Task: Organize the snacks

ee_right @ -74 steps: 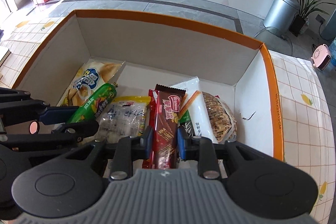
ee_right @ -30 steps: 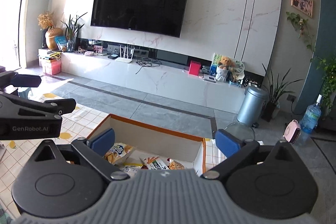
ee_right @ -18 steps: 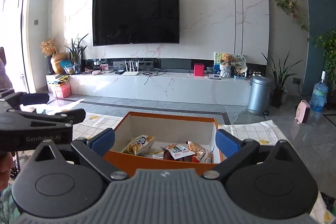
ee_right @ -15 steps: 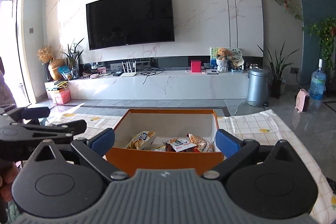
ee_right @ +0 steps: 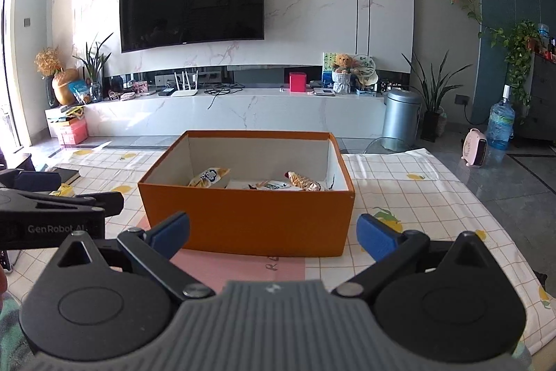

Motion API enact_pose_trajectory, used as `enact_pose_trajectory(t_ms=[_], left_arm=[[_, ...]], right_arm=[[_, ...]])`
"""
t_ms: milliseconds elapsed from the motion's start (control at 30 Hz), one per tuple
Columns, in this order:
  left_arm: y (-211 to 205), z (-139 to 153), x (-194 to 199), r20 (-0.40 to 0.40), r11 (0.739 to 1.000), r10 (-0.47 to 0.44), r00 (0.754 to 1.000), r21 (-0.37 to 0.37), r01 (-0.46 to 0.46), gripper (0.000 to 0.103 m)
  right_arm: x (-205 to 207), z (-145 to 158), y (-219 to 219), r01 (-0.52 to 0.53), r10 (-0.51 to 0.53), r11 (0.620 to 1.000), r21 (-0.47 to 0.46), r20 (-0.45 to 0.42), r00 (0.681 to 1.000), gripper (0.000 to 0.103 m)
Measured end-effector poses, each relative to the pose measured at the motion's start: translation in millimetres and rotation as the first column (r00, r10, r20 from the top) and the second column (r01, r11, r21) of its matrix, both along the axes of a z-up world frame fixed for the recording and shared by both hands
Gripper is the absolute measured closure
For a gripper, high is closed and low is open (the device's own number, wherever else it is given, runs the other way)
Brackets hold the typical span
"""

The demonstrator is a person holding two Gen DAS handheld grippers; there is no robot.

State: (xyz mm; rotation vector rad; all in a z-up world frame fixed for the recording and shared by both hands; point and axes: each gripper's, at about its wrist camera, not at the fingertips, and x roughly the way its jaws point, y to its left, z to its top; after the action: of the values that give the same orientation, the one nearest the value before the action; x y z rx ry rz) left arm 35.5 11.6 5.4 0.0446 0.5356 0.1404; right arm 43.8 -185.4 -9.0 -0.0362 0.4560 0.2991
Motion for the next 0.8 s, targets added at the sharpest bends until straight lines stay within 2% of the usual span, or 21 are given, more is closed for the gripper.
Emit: enact_pose_trajectory(t_ms=[200,800], left_arm=[[1.9,-6.7,1.5,-0.031,1.000,0.005,1.000,-0.002,-0.005,0.000],[2.6,-8.2,5.4,-0.061,1.000,0.011,0.998,-0.011,-0.012,0.000]], right_arm=[[6.8,-6.5,-1.3,0.006,-0.006,1.000,0.011,-0.028,1.000,0.004],[8.7,-5.4,4.0,-0.008,0.008,1.000,-0.005,-0.007,1.000,0.004]])
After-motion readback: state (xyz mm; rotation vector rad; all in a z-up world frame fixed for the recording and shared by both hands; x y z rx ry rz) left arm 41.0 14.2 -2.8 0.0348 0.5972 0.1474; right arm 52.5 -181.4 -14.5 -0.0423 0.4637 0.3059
